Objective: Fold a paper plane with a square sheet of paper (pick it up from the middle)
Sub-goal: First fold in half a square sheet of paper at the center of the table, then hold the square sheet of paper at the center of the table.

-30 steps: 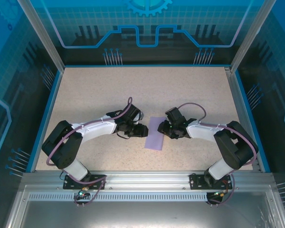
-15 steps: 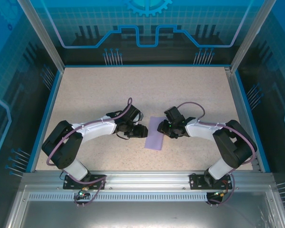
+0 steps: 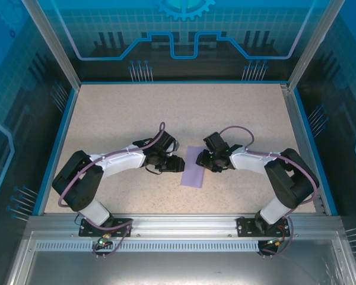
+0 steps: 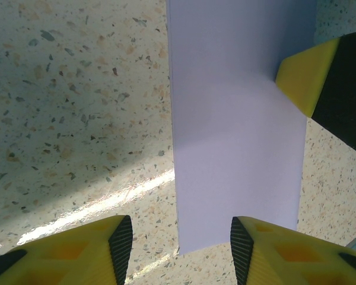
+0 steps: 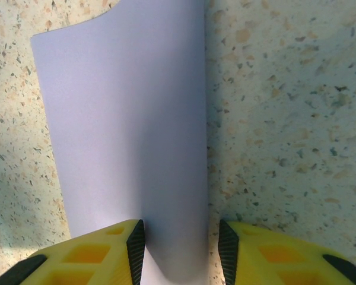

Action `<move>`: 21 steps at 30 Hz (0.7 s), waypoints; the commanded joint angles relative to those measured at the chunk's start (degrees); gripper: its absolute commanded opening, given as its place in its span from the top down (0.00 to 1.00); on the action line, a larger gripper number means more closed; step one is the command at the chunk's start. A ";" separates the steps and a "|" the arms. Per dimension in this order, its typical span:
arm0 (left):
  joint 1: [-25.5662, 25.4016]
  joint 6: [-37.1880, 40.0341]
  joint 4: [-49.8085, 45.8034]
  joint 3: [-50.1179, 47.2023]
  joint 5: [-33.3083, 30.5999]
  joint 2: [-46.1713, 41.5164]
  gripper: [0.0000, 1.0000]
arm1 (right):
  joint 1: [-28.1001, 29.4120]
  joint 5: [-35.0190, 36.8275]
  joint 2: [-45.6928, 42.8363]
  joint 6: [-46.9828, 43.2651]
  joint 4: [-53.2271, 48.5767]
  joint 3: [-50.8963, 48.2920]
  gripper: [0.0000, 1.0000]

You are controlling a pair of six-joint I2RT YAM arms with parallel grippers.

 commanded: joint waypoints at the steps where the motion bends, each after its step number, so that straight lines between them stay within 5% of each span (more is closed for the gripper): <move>1: -0.35 0.10 -0.27 0.31 0.46 0.56 0.49 | 1.92 -0.59 2.45 -1.50 3.43 1.82 0.59; 21: -0.31 -1.97 3.49 0.91 4.01 2.53 0.49 | 2.26 -0.67 3.39 -1.01 3.87 1.64 0.59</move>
